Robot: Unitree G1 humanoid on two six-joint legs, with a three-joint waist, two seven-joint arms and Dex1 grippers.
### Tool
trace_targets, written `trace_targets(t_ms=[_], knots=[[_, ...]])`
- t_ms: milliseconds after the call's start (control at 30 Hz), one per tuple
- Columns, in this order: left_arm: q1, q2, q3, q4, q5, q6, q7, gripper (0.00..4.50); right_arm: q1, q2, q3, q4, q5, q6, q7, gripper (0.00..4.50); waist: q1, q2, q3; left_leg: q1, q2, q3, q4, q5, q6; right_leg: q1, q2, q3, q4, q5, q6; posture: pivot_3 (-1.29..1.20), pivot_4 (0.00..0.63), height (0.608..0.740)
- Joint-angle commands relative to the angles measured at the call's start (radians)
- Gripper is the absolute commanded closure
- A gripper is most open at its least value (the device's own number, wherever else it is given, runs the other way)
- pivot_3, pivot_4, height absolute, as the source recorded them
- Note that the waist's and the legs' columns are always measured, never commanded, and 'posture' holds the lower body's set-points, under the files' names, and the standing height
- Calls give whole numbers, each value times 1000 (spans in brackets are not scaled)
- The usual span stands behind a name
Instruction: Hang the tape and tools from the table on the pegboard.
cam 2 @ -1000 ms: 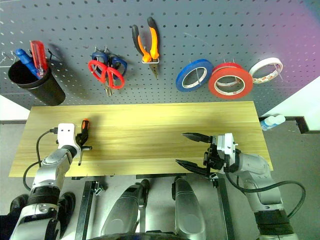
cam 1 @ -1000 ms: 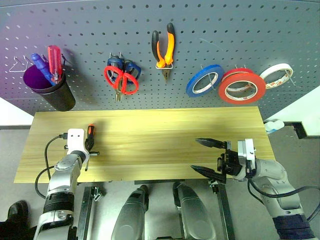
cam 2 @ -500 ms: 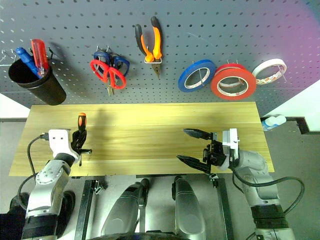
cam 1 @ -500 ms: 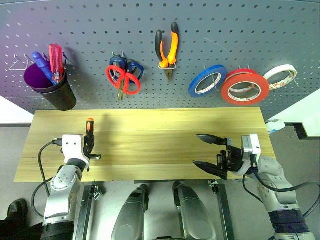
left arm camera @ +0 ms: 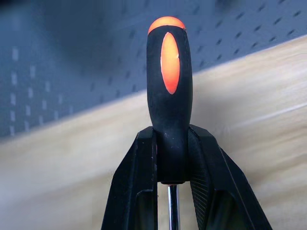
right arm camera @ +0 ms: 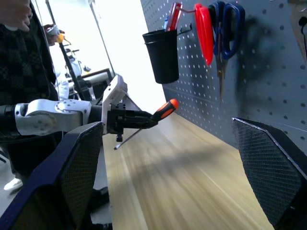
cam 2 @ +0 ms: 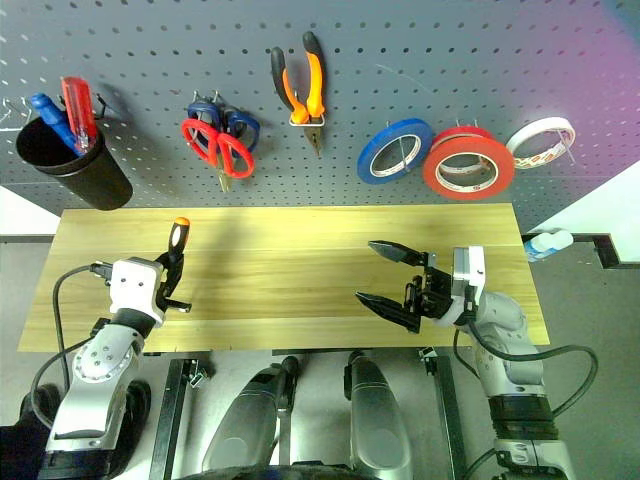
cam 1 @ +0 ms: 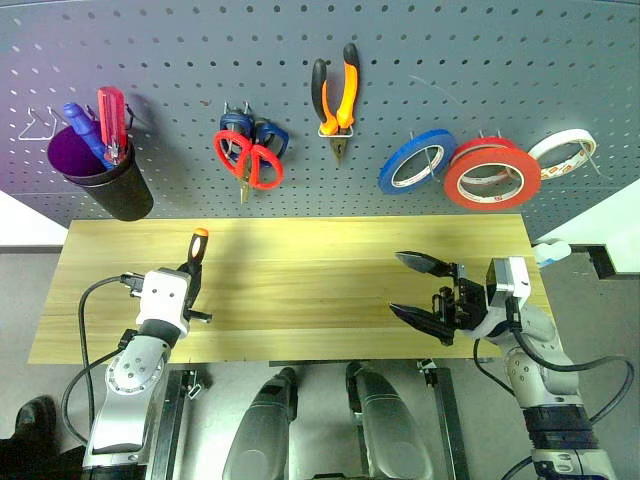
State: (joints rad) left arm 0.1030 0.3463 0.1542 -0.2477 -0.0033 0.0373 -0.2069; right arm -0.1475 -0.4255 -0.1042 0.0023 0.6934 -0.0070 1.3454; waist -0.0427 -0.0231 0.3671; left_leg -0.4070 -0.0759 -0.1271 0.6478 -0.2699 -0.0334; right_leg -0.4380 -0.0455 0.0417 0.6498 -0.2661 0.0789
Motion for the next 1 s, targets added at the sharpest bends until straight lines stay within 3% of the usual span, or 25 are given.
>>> trace_targets(t_ms=[33, 300, 667, 1000], knots=[[2, 17, -10, -93, 50, -71, 5, 3973, -6, 14, -23, -14, 58, 11, 35, 0, 0, 0, -1, 0, 0, 0, 0, 0, 0, 0, 0, 0, 0, 0, 0, -66, 290, 740], [-48, 29, 66, -160, 42, -59, 28, 3973, -59, 55, -64, 14, 152, 65, 49, 0, 1, -1, -15, 0, 0, 0, 0, 2, -2, -1, 0, 0, 2, 0, 0, -38, 257, 740], [-121, 57, 118, -244, 67, -19, 53, 3973, -165, 111, -104, 181, 161, 52, 119, 0, 6, 0, -72, 0, -1, 1, 2, 2, -3, -2, 1, 0, 3, 1, 0, 10, 194, 740], [-257, 87, 229, -255, -26, 55, 54, 3973, -222, 148, -136, 292, 160, 53, 179, 0, 37, -1, -117, 2, 0, 1, 3, 5, -7, -1, 1, 0, 7, 1, -1, 48, 152, 740]])
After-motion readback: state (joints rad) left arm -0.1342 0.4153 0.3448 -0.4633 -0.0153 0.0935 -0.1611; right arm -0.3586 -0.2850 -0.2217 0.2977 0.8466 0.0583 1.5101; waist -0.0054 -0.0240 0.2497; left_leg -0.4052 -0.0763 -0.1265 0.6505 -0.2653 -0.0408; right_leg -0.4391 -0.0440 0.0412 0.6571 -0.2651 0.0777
